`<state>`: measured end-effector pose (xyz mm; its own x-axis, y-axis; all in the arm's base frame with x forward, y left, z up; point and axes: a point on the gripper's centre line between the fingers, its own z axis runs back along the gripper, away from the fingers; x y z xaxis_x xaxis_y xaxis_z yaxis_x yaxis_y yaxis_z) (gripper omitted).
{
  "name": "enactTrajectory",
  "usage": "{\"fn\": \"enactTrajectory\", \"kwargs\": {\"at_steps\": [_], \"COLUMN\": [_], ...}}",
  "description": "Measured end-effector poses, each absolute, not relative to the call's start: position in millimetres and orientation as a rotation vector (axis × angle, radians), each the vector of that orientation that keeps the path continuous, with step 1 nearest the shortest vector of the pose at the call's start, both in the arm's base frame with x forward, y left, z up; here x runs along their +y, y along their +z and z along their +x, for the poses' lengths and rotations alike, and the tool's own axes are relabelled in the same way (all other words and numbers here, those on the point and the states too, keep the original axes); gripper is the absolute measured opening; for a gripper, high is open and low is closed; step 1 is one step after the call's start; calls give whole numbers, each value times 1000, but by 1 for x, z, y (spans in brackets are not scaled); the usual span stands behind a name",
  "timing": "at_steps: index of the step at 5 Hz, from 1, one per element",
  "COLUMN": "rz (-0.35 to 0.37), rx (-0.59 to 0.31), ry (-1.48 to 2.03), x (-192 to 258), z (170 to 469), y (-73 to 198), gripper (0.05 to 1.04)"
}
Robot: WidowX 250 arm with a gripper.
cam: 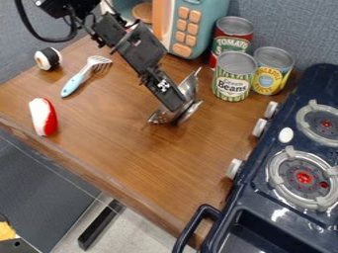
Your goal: Put the silver bowl on the middle right side of the table
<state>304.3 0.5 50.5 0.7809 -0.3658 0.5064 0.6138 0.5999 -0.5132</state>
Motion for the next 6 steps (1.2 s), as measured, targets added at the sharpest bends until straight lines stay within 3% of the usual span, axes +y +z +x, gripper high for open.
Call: {"fn": "enactTrajectory", "kwargs": {"at_steps": [1,3,4,6], "rz": [-727,-681,-678,-673], "rx": [-284,-224,-219,-224], "ry": [-527,-466,-452,-435], "x": [-4,-3,-2,-5], "z": [295,295,295,289], "y": [41,34,33,38], "gripper": [346,955,1004,1001]}}
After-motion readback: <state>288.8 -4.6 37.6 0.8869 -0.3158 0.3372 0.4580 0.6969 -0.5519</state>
